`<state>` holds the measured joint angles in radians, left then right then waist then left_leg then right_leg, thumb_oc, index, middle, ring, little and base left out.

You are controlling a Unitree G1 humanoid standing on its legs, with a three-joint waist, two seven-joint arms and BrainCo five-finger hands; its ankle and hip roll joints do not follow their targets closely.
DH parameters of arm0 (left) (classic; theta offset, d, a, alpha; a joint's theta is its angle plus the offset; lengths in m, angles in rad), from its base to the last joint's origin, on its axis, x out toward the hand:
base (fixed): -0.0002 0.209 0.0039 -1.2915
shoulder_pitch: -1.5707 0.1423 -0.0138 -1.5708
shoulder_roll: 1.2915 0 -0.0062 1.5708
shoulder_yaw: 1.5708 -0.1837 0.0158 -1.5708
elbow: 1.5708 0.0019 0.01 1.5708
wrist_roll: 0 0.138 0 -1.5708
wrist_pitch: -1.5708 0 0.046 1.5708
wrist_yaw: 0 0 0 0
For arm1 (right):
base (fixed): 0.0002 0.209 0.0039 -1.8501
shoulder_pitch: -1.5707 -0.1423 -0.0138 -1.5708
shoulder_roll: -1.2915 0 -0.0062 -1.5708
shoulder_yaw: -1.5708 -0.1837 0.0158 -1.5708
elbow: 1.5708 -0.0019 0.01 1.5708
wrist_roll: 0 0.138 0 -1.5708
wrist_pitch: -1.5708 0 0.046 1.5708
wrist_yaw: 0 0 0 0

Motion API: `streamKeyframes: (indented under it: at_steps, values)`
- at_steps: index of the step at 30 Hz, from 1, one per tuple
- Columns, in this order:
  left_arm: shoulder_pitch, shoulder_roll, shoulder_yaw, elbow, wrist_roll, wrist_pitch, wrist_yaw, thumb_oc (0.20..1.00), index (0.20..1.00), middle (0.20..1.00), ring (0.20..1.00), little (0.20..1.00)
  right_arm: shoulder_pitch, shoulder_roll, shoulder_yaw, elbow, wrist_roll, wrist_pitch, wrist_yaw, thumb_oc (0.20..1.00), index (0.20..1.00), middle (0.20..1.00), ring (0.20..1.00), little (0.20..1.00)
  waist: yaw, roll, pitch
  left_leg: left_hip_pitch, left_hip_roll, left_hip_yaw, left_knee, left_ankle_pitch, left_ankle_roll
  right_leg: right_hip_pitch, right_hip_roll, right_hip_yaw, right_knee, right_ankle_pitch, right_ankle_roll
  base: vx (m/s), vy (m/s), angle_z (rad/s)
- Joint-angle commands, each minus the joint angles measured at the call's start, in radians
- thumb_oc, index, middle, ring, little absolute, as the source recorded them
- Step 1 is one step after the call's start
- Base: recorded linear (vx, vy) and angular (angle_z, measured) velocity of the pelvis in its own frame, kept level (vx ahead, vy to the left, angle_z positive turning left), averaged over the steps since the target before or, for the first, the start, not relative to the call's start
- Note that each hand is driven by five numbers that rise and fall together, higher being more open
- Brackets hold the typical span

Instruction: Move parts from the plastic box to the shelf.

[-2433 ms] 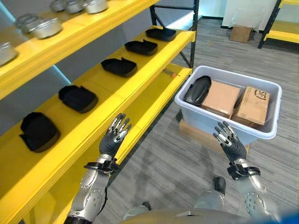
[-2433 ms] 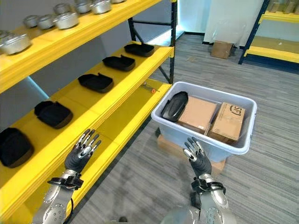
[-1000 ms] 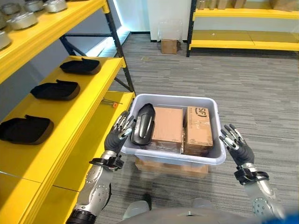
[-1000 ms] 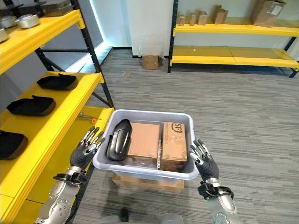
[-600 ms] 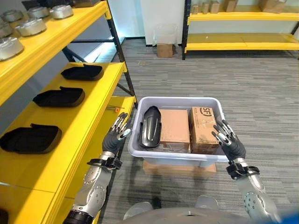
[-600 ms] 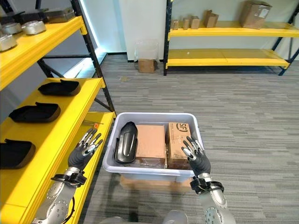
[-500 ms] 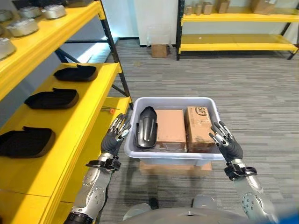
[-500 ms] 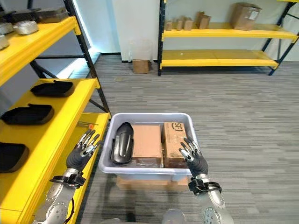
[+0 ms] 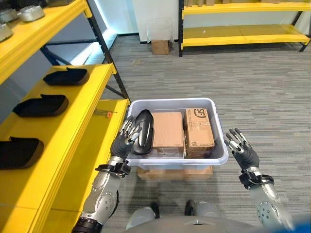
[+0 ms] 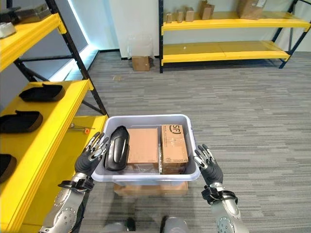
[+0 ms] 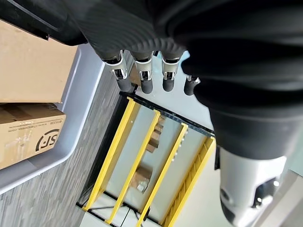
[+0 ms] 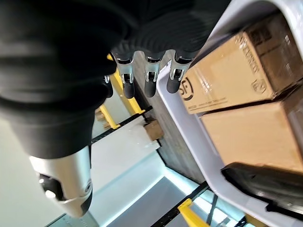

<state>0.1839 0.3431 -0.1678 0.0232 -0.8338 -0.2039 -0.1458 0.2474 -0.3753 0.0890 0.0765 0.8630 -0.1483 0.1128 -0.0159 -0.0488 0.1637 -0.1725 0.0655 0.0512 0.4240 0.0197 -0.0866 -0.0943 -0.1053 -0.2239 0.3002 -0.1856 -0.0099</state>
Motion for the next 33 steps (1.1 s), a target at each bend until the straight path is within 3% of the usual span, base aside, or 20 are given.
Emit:
streamKeyframes:
  at_steps: [1,2,3,4,5,6,8,10,14,18,25,33]
  values:
    - [-0.011,0.032,0.043,-0.090,0.003,-0.051,0.001,1.000,1.000,1.000,1.000,1.000,-0.020,-0.011,-0.021,-0.050,0.035,-0.068,0.004,1.000,1.000,1.000,1.000,1.000,-0.018,-0.035,0.012,0.127,0.118,0.009,-0.103,-0.021,0.002,0.090,-0.007,0.044,-0.197,0.127,0.084,0.14,0.151,-0.31]
    - [-0.010,0.035,0.044,-0.094,0.002,-0.055,0.002,1.000,1.000,1.000,1.000,1.000,-0.021,-0.010,-0.018,-0.045,0.030,-0.072,-0.002,1.000,1.000,1.000,1.000,1.000,-0.013,-0.038,0.006,0.142,0.165,-0.012,-0.188,0.003,0.004,0.085,-0.011,0.056,-0.187,0.115,0.093,0.06,0.065,-0.20]
    - [-0.010,0.035,0.044,-0.094,0.002,-0.055,0.002,1.000,1.000,1.000,1.000,1.000,-0.021,-0.010,-0.018,-0.045,0.030,-0.072,-0.002,1.000,1.000,1.000,1.000,1.000,-0.012,-0.038,0.007,0.144,0.165,-0.011,-0.190,0.004,0.004,0.085,-0.011,0.057,-0.186,0.115,0.093,0.15,0.291,-0.16]
    - [-0.014,0.039,0.051,-0.096,0.001,-0.062,0.014,1.000,1.000,1.000,1.000,1.000,-0.032,-0.015,-0.015,-0.037,0.020,-0.079,-0.019,1.000,1.000,1.000,1.000,1.000,-0.003,-0.022,0.006,0.144,0.281,-0.084,-0.325,0.116,-0.012,0.068,-0.023,0.096,-0.141,0.087,0.109,0.13,0.327,-0.22]
    - [-0.014,0.038,0.051,-0.092,0.001,-0.060,0.015,1.000,1.000,1.000,1.000,1.000,-0.036,-0.020,-0.011,-0.026,0.022,-0.078,-0.018,1.000,1.000,1.000,1.000,1.000,-0.002,-0.008,0.002,0.158,0.310,-0.090,-0.379,0.166,-0.027,0.056,-0.021,0.109,-0.122,0.074,0.111,0.22,0.564,-0.34]
    - [-0.009,0.032,0.051,-0.088,0.000,-0.057,0.005,1.000,1.000,1.000,1.000,1.000,-0.028,-0.025,-0.023,-0.035,0.017,-0.070,-0.013,1.000,1.000,1.000,1.000,1.000,-0.014,0.017,-0.008,0.185,0.313,-0.073,-0.423,0.145,-0.045,0.045,-0.044,0.105,-0.091,0.063,0.133,0.18,0.415,-0.39]
    - [-0.006,0.033,0.052,-0.082,0.003,-0.052,-0.004,1.000,1.000,1.000,1.000,1.000,-0.023,-0.019,-0.027,-0.036,0.017,-0.067,-0.007,1.000,1.000,1.000,1.000,1.000,-0.015,0.024,-0.015,0.199,0.311,-0.046,-0.432,0.134,-0.055,0.044,-0.049,0.112,-0.084,0.070,0.134,0.12,0.244,-0.33]
    - [-0.019,0.046,0.043,-0.084,-0.002,-0.052,-0.014,1.000,1.000,1.000,1.000,1.000,-0.020,-0.013,-0.038,-0.046,0.013,-0.071,-0.008,1.000,1.000,1.000,1.000,1.000,-0.020,0.023,-0.016,0.189,0.278,-0.037,-0.390,0.101,-0.059,0.059,-0.082,0.103,-0.099,0.093,0.152,0.12,0.229,-0.13]
    - [-0.026,0.069,0.041,-0.089,0.012,-0.054,-0.025,1.000,1.000,1.000,1.000,1.000,-0.010,0.001,-0.043,-0.063,0.007,-0.055,0.009,1.000,1.000,1.000,1.000,1.000,-0.019,-0.001,-0.011,0.201,0.207,0.013,-0.355,-0.015,-0.043,0.104,-0.161,0.106,-0.145,0.136,0.196,0.11,0.248,0.27]
    - [-0.060,0.089,0.035,-0.079,0.024,-0.063,-0.008,1.000,1.000,1.000,1.000,1.000,0.002,0.012,-0.038,-0.073,0.003,-0.047,0.017,1.000,1.000,1.000,1.000,1.000,-0.024,-0.019,-0.008,0.180,0.167,0.041,-0.308,-0.056,-0.038,0.110,-0.210,0.103,-0.173,0.172,0.218,0.05,0.163,-0.06]
    - [-0.150,0.089,-0.005,-0.031,0.096,-0.080,0.036,1.000,1.000,1.000,1.000,1.000,0.002,0.011,-0.019,-0.078,0.006,-0.038,0.024,1.000,1.000,1.000,1.000,1.000,-0.043,-0.041,0.008,0.149,0.147,0.062,-0.281,-0.077,-0.032,0.090,-0.230,0.115,-0.197,0.193,0.226,0.02,0.047,-0.11]
    - [-0.394,0.066,-0.064,0.112,0.268,-0.148,0.201,1.000,1.000,1.000,1.000,1.000,-0.081,-0.032,0.055,-0.095,0.020,-0.054,0.006,1.000,1.000,1.000,1.000,1.000,-0.096,-0.042,0.106,0.052,0.191,0.100,-0.281,-0.033,-0.053,-0.106,-0.192,0.182,-0.152,0.200,0.212,-0.11,-0.047,-0.20]
